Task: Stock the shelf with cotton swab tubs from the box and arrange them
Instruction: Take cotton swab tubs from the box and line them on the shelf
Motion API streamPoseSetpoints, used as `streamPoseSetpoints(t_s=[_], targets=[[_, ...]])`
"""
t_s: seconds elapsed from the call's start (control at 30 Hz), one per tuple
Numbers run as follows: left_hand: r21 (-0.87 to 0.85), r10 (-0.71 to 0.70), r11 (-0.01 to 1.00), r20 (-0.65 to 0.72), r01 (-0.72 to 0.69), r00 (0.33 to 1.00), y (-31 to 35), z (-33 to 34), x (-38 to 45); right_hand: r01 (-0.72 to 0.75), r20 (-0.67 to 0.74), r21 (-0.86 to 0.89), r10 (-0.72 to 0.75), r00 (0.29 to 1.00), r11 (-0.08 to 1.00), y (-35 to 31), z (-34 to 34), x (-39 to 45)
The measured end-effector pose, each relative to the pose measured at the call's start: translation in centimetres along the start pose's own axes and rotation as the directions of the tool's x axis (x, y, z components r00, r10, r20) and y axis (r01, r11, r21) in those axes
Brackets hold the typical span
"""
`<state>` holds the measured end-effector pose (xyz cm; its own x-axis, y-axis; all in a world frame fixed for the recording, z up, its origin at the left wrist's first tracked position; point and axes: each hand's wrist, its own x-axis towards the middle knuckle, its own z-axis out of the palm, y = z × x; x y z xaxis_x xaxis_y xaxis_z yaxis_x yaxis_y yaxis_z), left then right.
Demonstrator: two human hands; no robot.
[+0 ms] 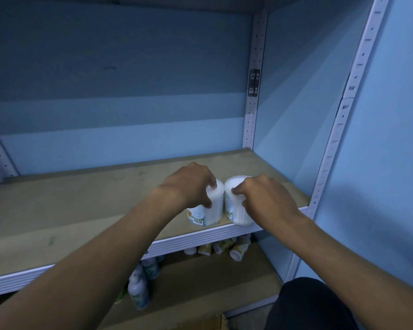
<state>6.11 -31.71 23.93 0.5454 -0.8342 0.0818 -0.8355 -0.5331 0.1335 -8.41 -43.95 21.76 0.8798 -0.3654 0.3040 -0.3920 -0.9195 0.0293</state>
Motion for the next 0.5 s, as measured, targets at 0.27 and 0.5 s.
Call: streamPoseSetpoints(t_s=[0.27, 0.5], targets=[[0.030, 0.027, 0.999, -0.038, -0.026, 0.999, 0.0, 0.5, 2.9, -0.021, -0.052, 0.042, 0.023, 0.998, 0.999, 2.0, 1.7, 3.2], [0.000, 0.055, 0.998, -0.074, -0.055, 0.996, -0.8, 1.3, 7.0, -0.020, -0.056, 0.082, 0.024, 0.998, 0.996, 4.9, 3.5, 7.1]])
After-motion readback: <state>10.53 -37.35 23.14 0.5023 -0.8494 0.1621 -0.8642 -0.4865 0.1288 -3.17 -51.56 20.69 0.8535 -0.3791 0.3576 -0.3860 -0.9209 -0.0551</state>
